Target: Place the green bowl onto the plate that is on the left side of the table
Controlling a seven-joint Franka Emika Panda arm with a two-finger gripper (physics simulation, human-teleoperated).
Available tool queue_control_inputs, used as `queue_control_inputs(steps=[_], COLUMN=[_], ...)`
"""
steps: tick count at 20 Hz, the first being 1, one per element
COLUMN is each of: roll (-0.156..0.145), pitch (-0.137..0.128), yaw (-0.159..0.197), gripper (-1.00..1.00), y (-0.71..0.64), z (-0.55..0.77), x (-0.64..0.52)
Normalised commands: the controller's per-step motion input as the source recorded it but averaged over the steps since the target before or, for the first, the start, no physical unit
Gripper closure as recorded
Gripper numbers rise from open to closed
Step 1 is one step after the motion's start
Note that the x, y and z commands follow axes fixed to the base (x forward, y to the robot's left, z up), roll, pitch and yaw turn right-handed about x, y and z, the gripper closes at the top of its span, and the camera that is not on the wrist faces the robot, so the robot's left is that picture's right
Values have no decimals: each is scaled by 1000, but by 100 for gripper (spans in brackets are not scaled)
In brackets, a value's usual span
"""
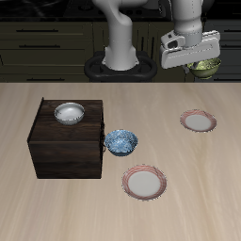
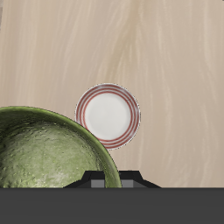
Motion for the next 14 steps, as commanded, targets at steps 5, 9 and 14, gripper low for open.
queue_control_inputs(steps=[5, 9, 14], roll=[12, -26, -15], pitch=[-18, 4, 1], yaw=[51, 11, 19], gripper=[100, 100, 100], y=[220, 27, -10], z=[-52, -89, -187], x=[91, 239, 127])
